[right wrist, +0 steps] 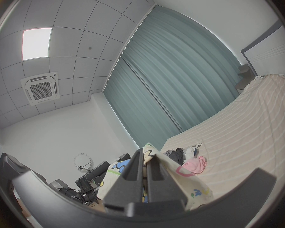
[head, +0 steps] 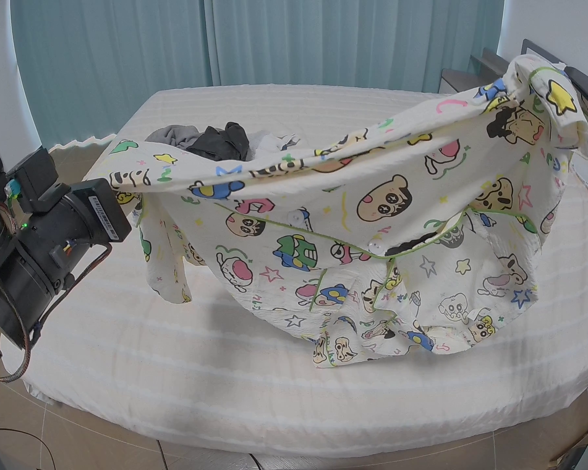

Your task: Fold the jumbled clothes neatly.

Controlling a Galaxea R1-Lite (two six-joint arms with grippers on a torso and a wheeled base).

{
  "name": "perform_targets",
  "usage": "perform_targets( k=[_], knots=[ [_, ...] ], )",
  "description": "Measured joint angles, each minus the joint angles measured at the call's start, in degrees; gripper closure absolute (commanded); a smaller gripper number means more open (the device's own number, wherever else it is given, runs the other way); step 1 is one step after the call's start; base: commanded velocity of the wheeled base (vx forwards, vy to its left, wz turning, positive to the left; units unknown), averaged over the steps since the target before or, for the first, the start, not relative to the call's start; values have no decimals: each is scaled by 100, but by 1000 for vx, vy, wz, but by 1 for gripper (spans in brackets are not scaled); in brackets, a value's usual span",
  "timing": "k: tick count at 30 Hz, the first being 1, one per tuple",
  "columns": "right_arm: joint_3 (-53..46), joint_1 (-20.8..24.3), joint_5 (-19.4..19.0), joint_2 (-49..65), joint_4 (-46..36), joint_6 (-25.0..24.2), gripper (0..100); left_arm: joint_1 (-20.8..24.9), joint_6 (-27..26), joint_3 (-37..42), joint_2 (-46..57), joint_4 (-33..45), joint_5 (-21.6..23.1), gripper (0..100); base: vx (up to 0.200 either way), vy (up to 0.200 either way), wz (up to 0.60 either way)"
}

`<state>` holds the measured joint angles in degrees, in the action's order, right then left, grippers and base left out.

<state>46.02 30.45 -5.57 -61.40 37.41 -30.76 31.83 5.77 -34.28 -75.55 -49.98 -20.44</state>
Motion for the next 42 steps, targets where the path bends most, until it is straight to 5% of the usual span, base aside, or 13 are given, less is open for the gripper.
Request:
perform_targets(
  k=[25, 42],
  knots=[
    [-112, 6, -48, 173, -17, 0, 100, 121, 24, 0, -66, -10, -13, 100, 0, -200, 0],
    [-138, 5, -48, 173, -20, 0, 100, 124, 6, 171, -56, -27, -13, 100, -59, 0, 0]
  ],
)
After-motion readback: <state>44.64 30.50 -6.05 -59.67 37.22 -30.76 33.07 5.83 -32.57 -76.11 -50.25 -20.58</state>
